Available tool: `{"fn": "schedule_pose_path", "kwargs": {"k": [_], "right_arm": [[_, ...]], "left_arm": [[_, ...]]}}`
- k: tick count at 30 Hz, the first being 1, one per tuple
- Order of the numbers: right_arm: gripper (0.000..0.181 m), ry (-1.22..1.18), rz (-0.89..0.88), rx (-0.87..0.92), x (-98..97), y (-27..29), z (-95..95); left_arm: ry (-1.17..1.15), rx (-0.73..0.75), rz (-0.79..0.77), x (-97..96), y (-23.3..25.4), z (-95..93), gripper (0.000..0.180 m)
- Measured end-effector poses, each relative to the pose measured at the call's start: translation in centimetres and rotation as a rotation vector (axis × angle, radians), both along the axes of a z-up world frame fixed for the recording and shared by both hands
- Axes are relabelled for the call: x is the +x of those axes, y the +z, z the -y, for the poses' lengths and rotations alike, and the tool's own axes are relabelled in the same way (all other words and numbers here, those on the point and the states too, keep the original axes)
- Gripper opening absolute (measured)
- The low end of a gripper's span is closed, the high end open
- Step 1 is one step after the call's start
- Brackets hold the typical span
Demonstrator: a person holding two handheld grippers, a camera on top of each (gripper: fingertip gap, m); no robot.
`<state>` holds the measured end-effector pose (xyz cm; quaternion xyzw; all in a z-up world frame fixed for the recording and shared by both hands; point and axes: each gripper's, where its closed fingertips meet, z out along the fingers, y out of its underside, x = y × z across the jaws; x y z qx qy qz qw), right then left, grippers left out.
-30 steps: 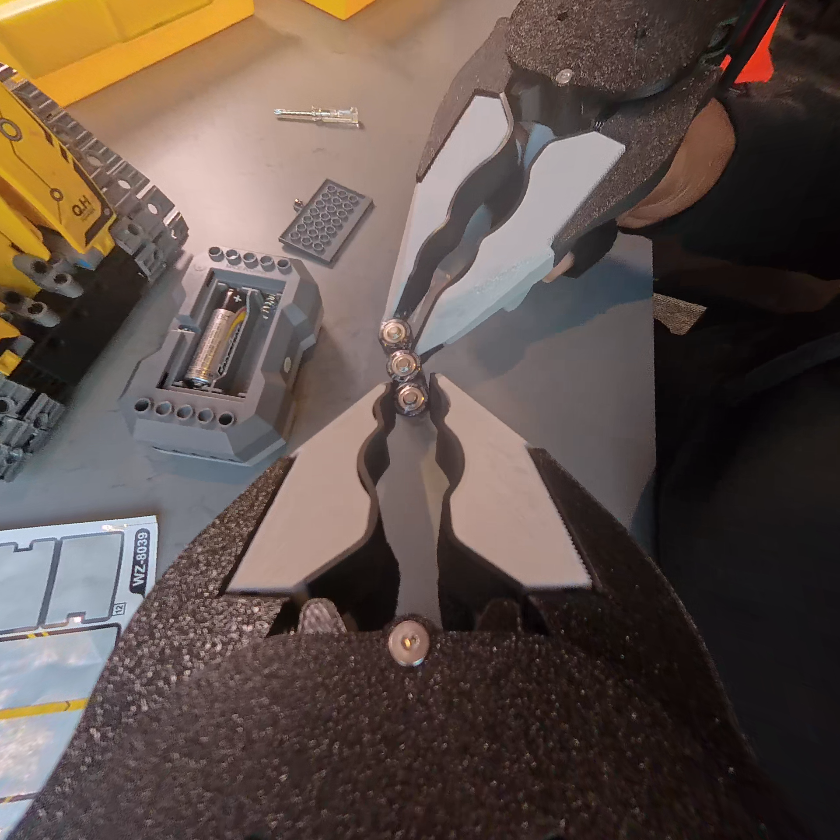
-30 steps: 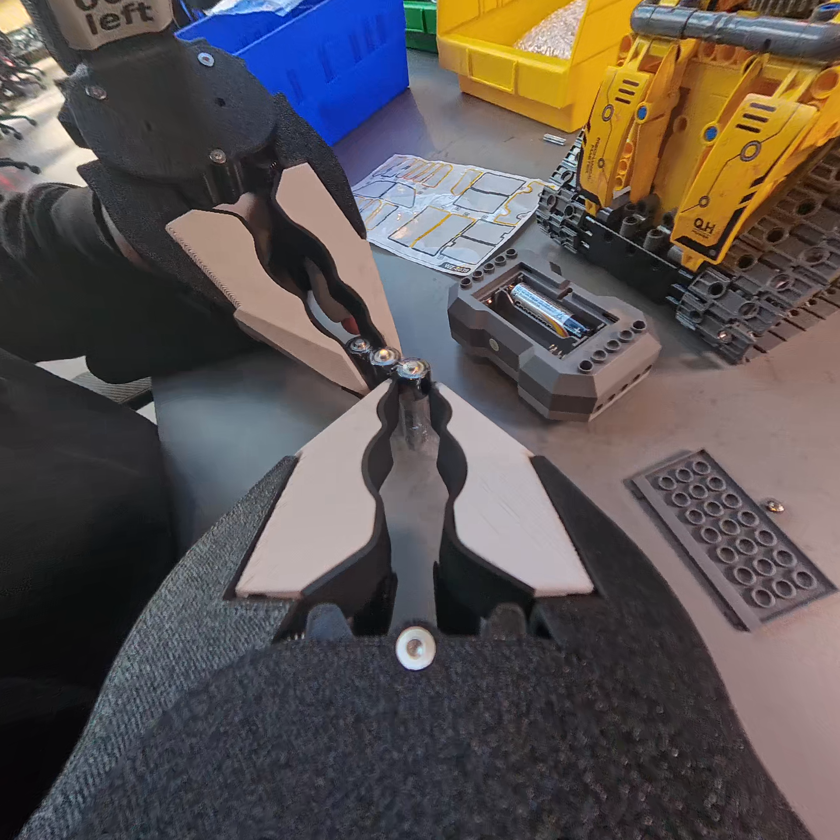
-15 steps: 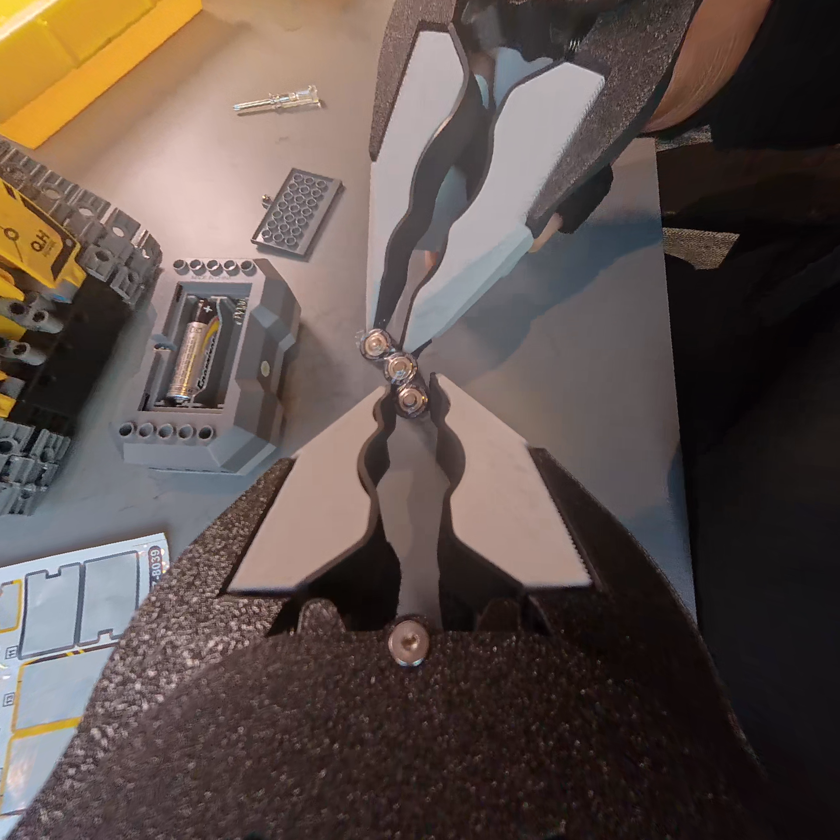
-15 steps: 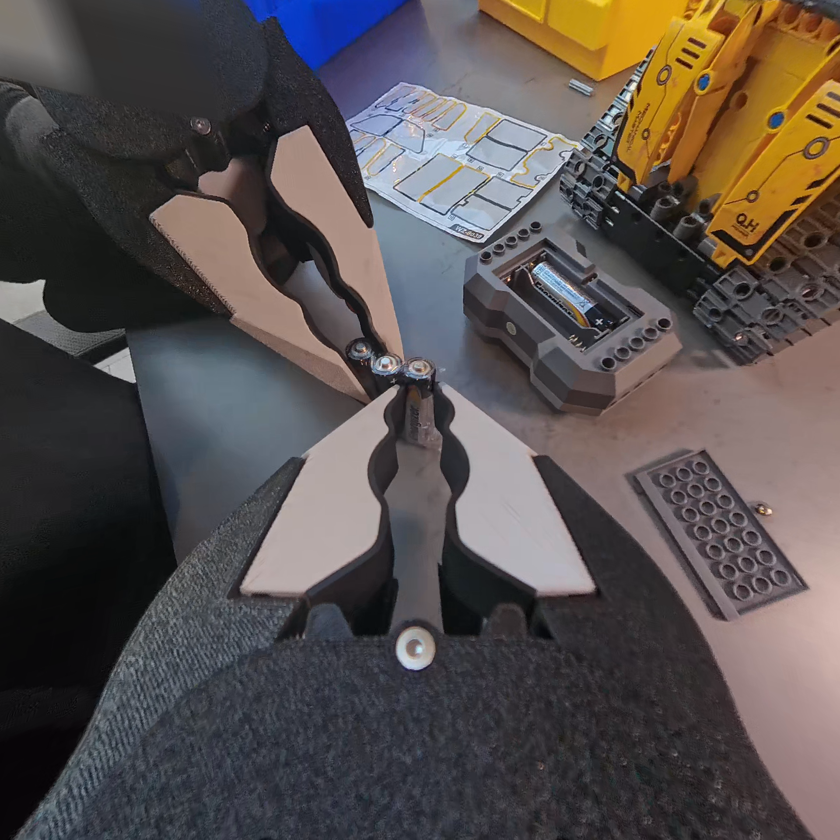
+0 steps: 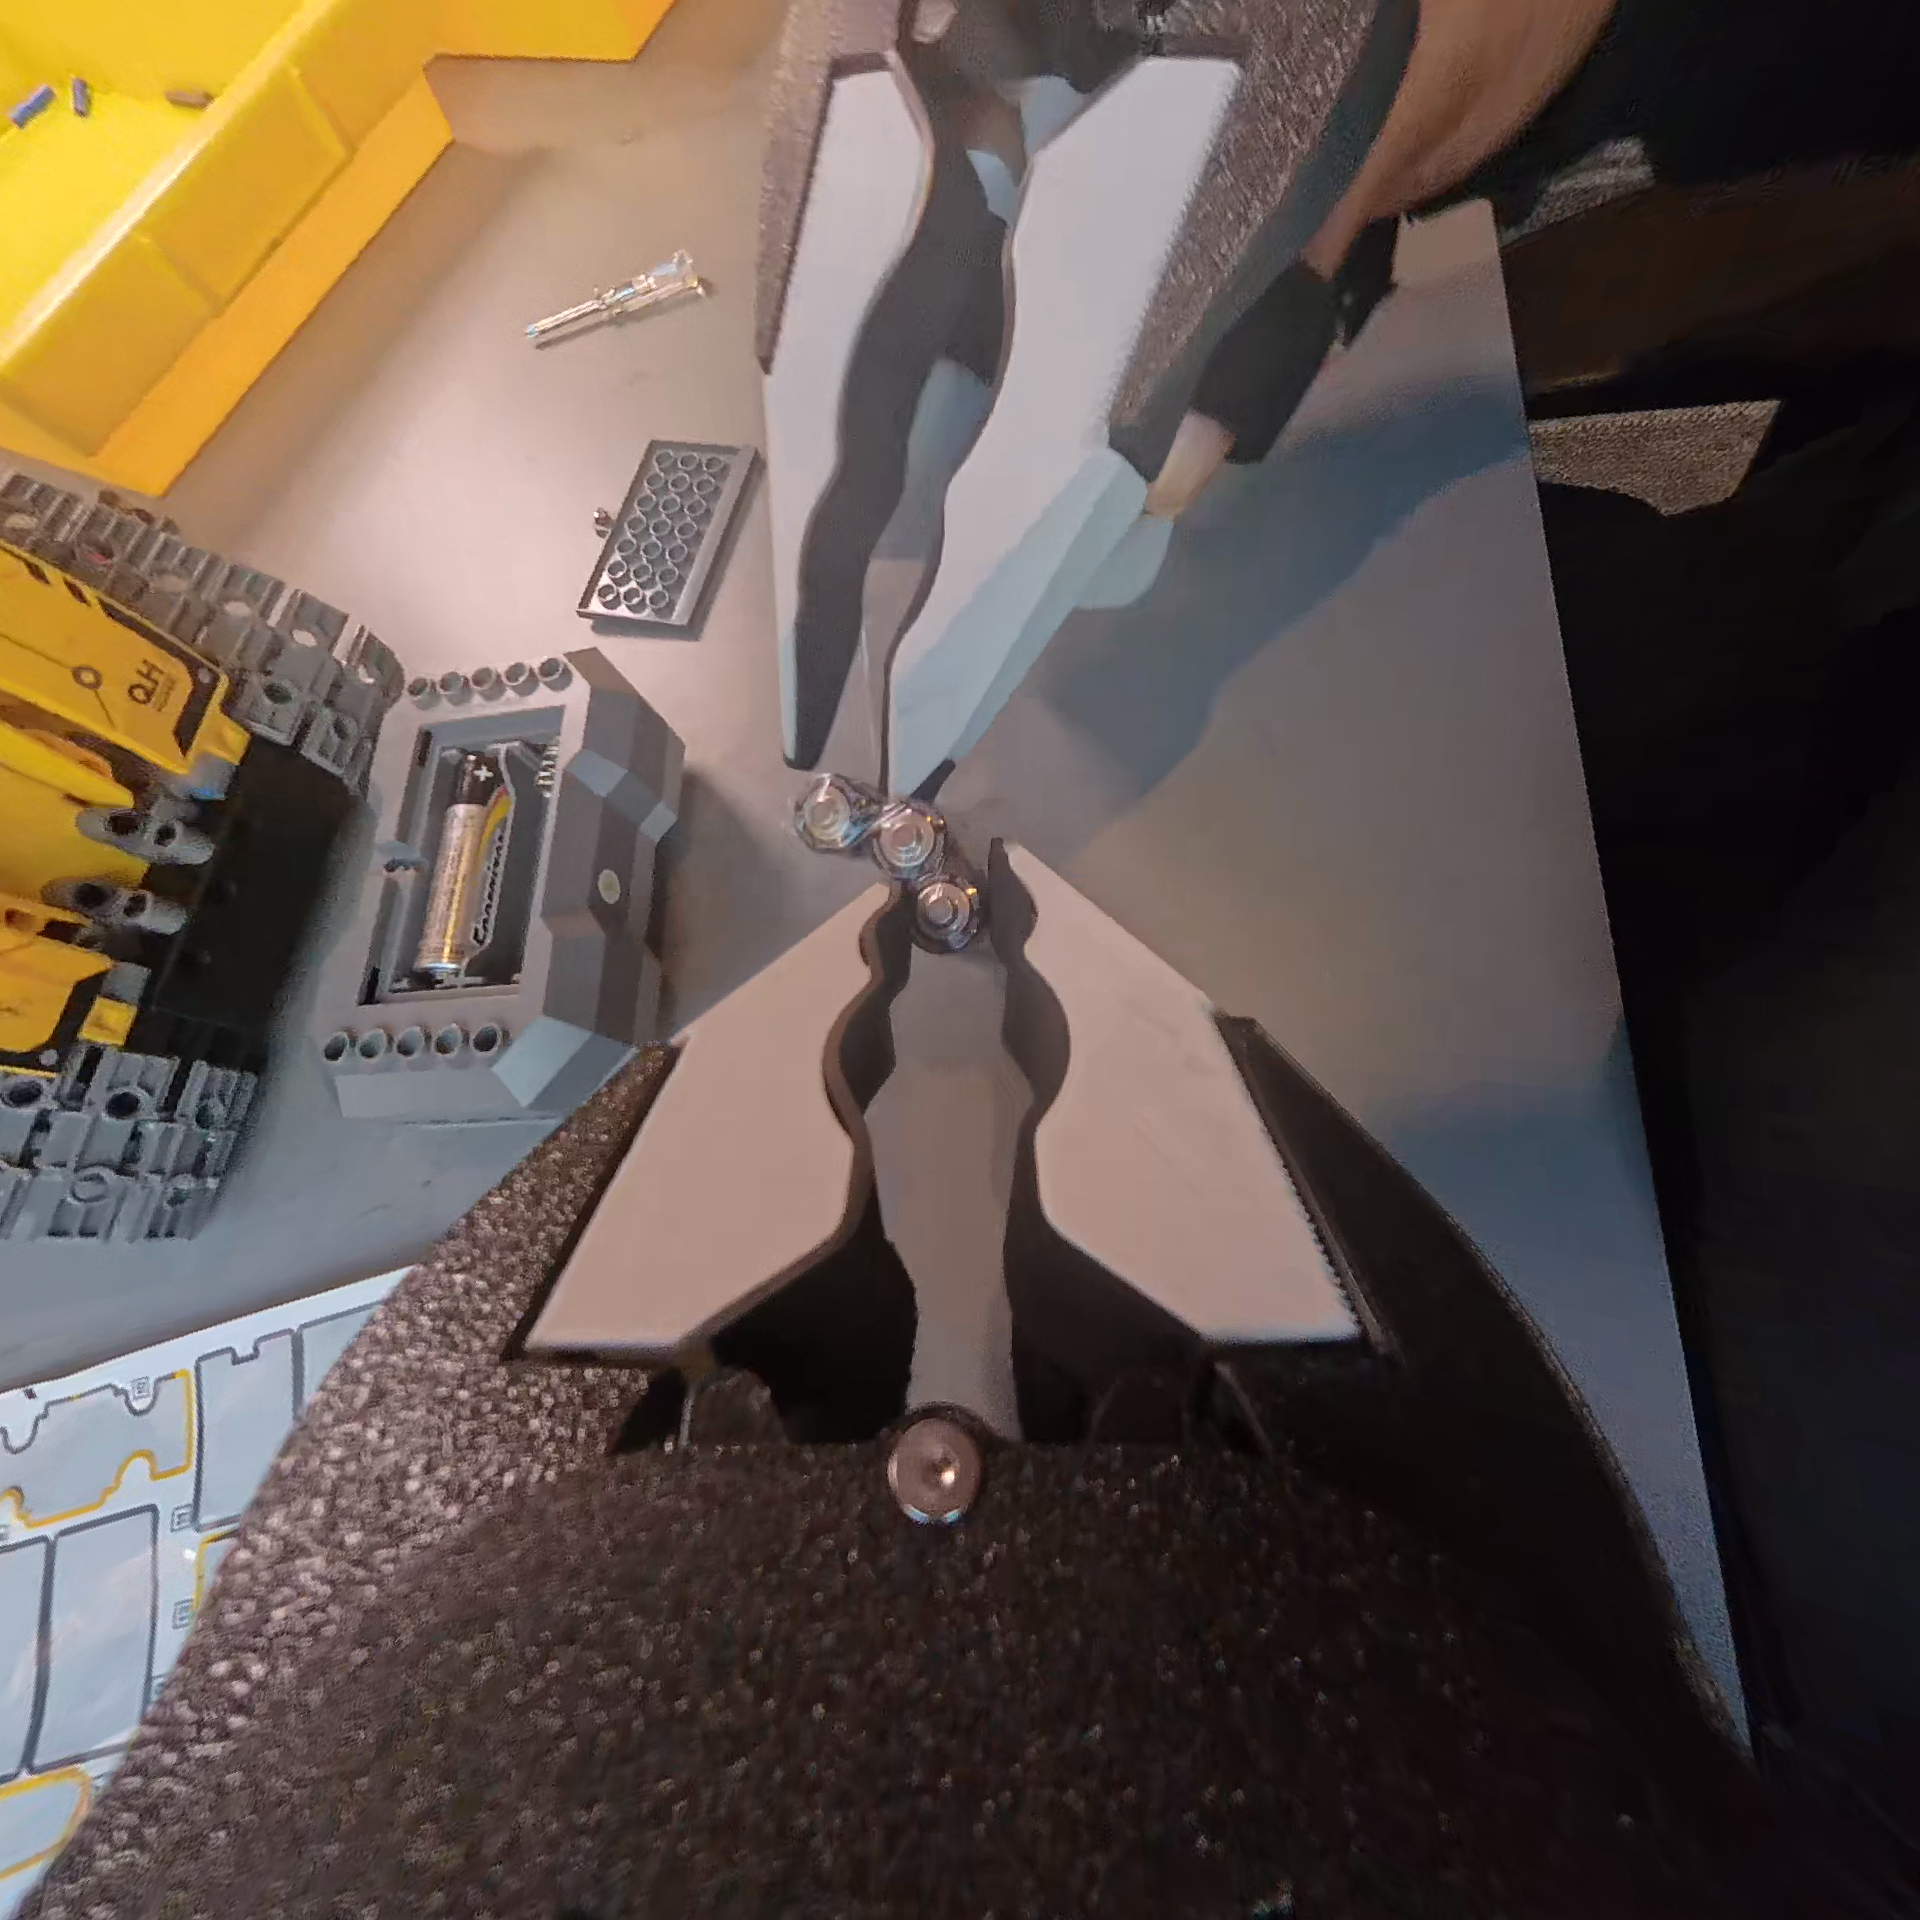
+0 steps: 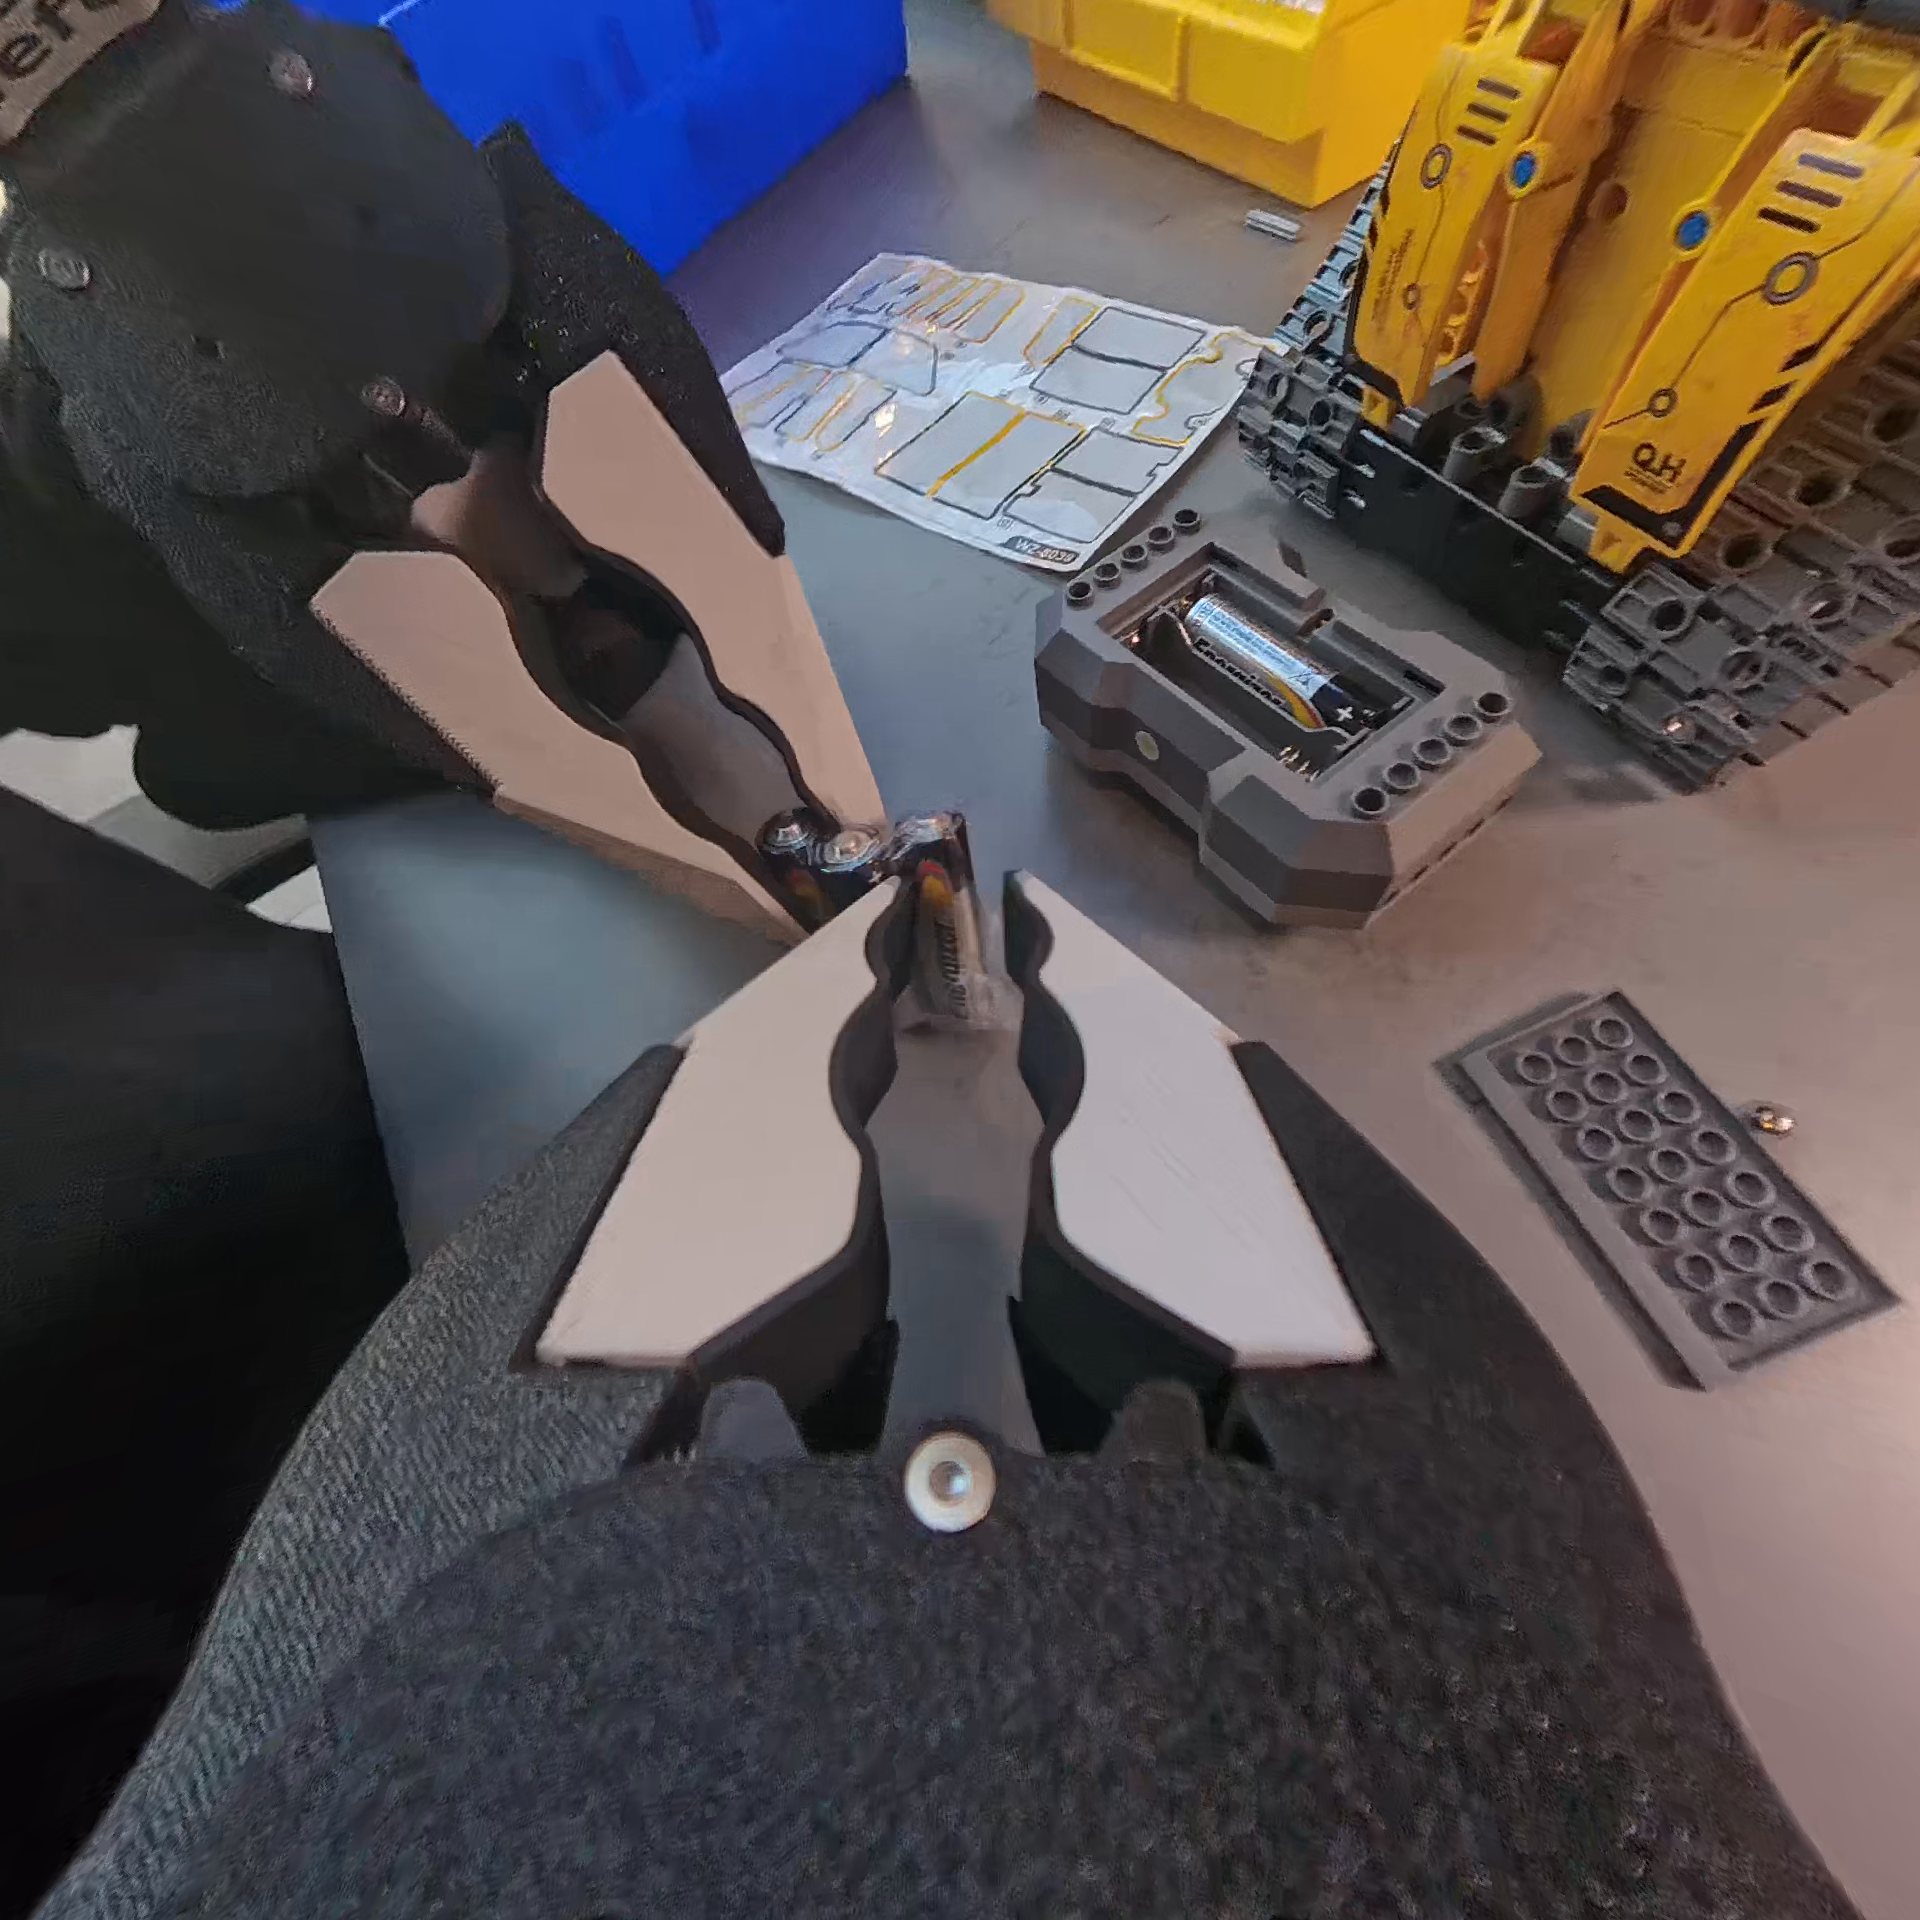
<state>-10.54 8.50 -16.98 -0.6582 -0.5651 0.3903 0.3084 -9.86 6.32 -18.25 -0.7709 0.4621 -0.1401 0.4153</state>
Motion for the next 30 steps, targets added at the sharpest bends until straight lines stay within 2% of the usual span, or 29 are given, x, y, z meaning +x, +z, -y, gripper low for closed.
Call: {"fn": "schedule_pose_path", "kwargs": {"k": [4, 6, 8, 10, 11, 13, 17, 22, 25, 30], "right_arm": [[0.024, 0.225, 0.094, 0.115, 1.2, 0.1, 1.1], [0.041, 0.368, 0.187, 0.232, 1.9, -0.2, 1.2], [0.041, 0.539, 0.266, 0.344, 2.2, -0.5, 2.2], [0.021, 0.676, 0.319, 0.435, 2.4, -0.7, 3.1], [0.018, 0.700, 0.328, 0.477, 2.3, -0.7, 3.0], [0.014, 0.714, 0.306, 0.514, 2.1, -0.5, 2.6], [0.014, 0.636, 0.109, 0.449, 1.5, 0.3, 2.8], [0.014, 0.592, -0.032, 0.445, 1.7, 0.1, 3.2], [0.013, 0.582, -0.058, 0.435, 2.0, 0.2, 3.3], [0.014, 0.592, -0.058, 0.402, 2.5, -0.3, 3.3]], "left_arm": [[-0.105, 0.079, -0.065, 1.1, 0.0, 0.9, 0.013], [-0.176, 0.118, -0.113, 1.8, -0.1, 1.4, 0.013], [-0.222, 0.117, -0.159, 2.3, -0.2, 1.5, 0.013], [-0.225, 0.072, -0.159, 2.2, -0.2, 1.3, 0.013], [-0.216, 0.052, -0.143, 1.9, -0.1, 1.1, 0.013], [-0.176, 0.014, -0.092, 1.3, -0.1, 0.8, 0.013], [-0.097, -0.137, 0.157, 0.7, 1.0, 0.9, 0.014], [-0.108, -0.258, 0.209, 0.9, 0.8, 1.3, 0.014], [-0.107, -0.334, 0.258, 1.0, 0.9, 1.3, 0.014], [-0.116, -0.389, 0.251, 1.4, 0.4, 1.4, 0.014]]}}
